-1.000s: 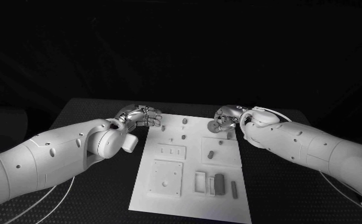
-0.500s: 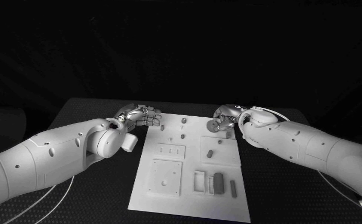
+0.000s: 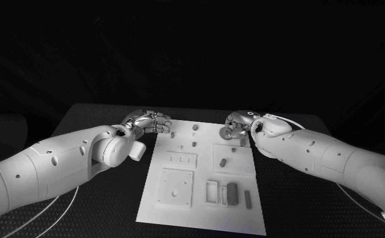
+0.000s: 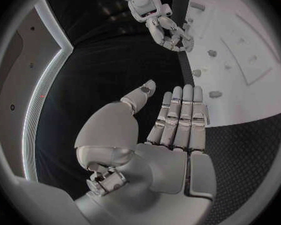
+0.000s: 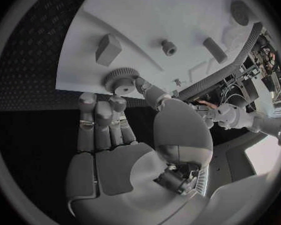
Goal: Assemble the parts on the task board
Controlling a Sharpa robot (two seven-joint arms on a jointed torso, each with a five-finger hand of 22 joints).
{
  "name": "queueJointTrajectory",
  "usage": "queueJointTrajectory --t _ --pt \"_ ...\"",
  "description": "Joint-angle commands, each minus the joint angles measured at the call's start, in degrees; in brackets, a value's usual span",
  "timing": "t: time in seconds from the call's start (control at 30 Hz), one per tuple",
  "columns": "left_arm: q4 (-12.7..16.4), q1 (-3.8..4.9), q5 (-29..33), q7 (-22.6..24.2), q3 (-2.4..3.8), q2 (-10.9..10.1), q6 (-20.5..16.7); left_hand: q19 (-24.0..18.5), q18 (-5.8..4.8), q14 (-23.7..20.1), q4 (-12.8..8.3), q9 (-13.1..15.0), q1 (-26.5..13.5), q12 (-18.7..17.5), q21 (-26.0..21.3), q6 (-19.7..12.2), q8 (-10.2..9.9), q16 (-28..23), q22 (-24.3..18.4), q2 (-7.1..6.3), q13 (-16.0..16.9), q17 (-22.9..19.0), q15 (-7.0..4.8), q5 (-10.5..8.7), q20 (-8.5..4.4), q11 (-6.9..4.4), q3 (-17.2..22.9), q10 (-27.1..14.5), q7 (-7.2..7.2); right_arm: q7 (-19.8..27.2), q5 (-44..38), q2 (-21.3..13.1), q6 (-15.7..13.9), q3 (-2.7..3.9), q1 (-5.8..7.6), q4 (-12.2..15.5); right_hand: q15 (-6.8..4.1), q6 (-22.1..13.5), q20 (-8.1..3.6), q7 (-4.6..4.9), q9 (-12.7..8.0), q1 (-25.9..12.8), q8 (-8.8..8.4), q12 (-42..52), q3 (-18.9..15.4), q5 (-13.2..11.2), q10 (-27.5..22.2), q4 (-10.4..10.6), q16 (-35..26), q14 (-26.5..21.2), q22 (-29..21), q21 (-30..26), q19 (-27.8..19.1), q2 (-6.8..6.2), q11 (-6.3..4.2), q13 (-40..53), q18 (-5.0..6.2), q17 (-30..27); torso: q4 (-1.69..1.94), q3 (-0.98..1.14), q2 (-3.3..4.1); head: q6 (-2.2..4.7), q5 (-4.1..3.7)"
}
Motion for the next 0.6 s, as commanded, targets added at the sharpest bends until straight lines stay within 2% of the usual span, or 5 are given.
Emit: queueJointTrajectory --t 0.03,0.13,0.23,0.4,0.6 --pt "0.05 0.03 -0.13 0.46 0.05 0.16 0.89 0.49 -0.23 0.28 -0.01 -0.05 -0.25 -0.29 -0.26 -0.09 -0.31 -0.23 0.08 -0.01 -0.05 0.06 0.02 0.0 -0.02 0.48 -0.28 -0.05 0.25 -1.44 -2.66 0.21 3.22 -0.59 -1.07 0.24 -0.57 5.33 -0.34 -0.11 0.43 -0.14 0.49 0.41 0.11 0.07 -2.94 0.34 0.42 0.39 1.04 0.41 0.51 0.38 -0.88 -0.2 2.84 0.1 0.02 0.0 0.0 -0.03 -0.1" --pt "0.08 0.03 -0.13 0.47 0.05 0.12 0.87 0.5 -0.23 0.27 -0.01 -0.04 -0.24 -0.3 -0.27 -0.08 -0.31 -0.24 0.08 0.0 -0.06 0.07 0.03 0.0 -0.01 0.5 -0.27 -0.05 0.26 -1.45 -3.4 0.24 3.19 -0.61 -1.12 0.28 -0.85 6.19 -0.6 -0.45 0.69 0.62 0.91 0.73 0.32 0.06 -2.64 -0.44 0.73 0.62 1.09 0.7 0.65 1.46 -1.21 -0.45 2.84 0.08 0.02 0.01 -0.01 -0.05 -0.16" --pt "0.07 0.03 -0.13 0.47 0.05 0.08 0.82 0.5 -0.22 0.28 -0.01 -0.04 -0.23 -0.31 -0.27 -0.07 -0.3 -0.24 0.08 0.02 -0.06 0.08 0.03 0.0 -0.01 0.51 -0.26 -0.05 0.26 -1.51 -3.9 0.09 3.12 -0.62 -1.15 0.22 -1.29 7.67 -0.87 -0.99 1.2 2.35 1.6 1.11 0.72 0.07 -2.28 -2.8 1.05 0.86 1.1 1.08 0.69 3.77 -1.73 -0.87 2.84 -0.01 0.01 0.0 -0.02 -0.03 -0.21" --pt "0.09 0.03 -0.13 0.44 0.04 0.0 0.8 0.5 -0.22 0.28 -0.02 -0.04 -0.2 -0.32 -0.28 -0.06 -0.3 -0.26 0.09 0.04 -0.06 0.09 0.03 0.0 -0.01 0.52 -0.25 -0.04 0.26 -1.3 -4.02 -0.26 2.97 -0.63 -1.19 0.23 -1.61 8.56 -0.97 -1.37 1.61 4.52 1.92 1.4 1.42 0.12 -2.1 -5.6 1.25 0.96 1.07 1.38 0.64 6.32 -2.05 -1.34 2.84 -0.17 0.02 0.02 -0.01 0.05 -0.25" --pt "0.13 0.03 -0.13 0.39 0.04 -0.1 0.79 0.5 -0.22 0.28 -0.03 -0.04 -0.18 -0.33 -0.3 -0.05 -0.29 -0.27 0.09 0.06 -0.06 0.11 0.03 -0.01 0.0 0.53 -0.24 -0.03 0.27 -0.89 -3.19 -0.53 2.59 -0.63 -1.23 0.4 -1.72 8.95 -1.04 -1.51 1.93 6.18 2.11 1.63 1.44 0.09 -2.02 -5.83 1.4 0.97 1.11 1.6 0.43 7.24 -2.17 -1.57 2.84 -0.23 0.01 0.05 0.0 0.06 -0.19"
